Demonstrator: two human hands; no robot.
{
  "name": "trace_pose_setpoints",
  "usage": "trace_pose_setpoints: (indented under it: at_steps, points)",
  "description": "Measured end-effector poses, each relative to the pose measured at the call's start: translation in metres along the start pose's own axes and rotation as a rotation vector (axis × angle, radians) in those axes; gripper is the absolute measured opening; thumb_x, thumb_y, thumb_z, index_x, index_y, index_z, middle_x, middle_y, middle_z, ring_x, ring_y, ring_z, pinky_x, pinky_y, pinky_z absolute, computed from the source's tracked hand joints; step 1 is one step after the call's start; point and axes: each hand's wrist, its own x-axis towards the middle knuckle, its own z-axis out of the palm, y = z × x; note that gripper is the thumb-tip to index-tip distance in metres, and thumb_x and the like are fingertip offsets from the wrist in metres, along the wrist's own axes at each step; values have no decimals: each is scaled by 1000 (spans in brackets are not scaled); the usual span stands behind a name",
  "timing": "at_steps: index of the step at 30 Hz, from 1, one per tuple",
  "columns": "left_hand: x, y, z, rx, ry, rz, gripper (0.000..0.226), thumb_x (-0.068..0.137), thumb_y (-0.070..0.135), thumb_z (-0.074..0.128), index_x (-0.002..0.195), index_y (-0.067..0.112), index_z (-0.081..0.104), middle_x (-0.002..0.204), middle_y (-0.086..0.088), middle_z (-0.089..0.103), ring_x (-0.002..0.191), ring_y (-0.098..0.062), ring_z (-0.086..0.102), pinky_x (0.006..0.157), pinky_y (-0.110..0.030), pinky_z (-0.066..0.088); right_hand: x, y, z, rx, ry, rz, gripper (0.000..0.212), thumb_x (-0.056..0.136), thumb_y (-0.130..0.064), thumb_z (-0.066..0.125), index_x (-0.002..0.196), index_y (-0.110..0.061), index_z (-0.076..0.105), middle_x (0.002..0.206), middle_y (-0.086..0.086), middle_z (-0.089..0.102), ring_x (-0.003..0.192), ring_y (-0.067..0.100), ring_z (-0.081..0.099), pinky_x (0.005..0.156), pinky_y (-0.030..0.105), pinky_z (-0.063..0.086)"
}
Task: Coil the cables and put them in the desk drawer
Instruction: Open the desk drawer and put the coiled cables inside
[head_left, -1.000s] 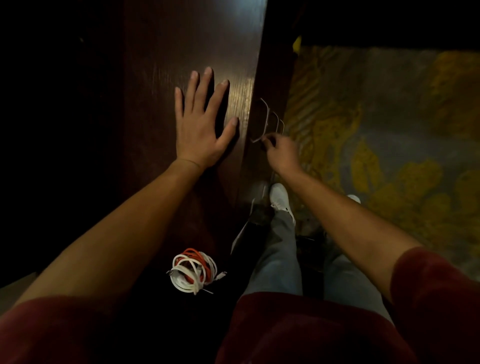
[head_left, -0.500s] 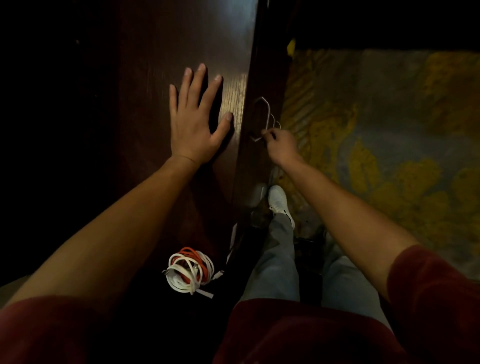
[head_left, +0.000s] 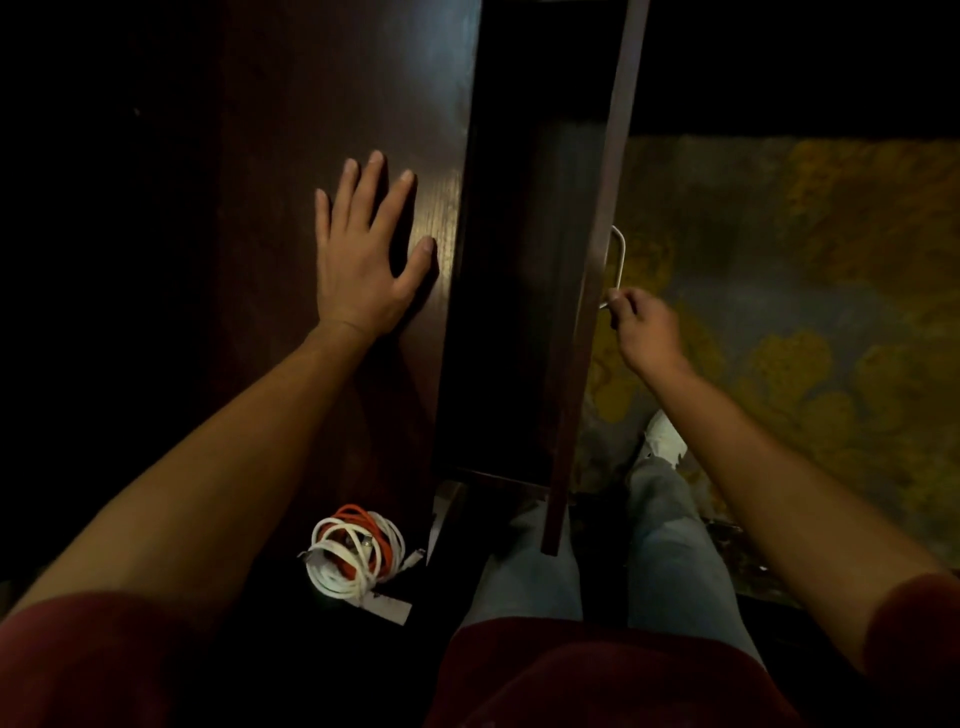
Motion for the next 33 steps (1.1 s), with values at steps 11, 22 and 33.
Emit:
trace_pose_setpoints:
  at_steps: [11,22,33]
  points:
    - [-1,5,-4,45,-44,-28,64,101,53,39,158,26,28,169,-6,18,157,-28,9,125,-56,6,-26,33,-69,104,191,153,34,107,-27,45,102,-3,68,96,20,68,86,33,64,79,47,52]
    - [-2,7,-8,60,-69,-38,63,101,52,39,158,27,27,169,-7,14,157,-28,8,125,-54,6,-34,23,-87,13,200,175,32,105,-30,48,126,-11,63,121,14,67,109,27,64,100,48,52]
    - [-102,-5,-76,165,-13,-57,64,105,51,34,159,18,25,168,-19,7,156,-38,3,124,-59,4,-127,-66,-85,-581,475,-593,63,103,-37,47,157,-13,29,167,15,17,155,35,12,122,55,18]
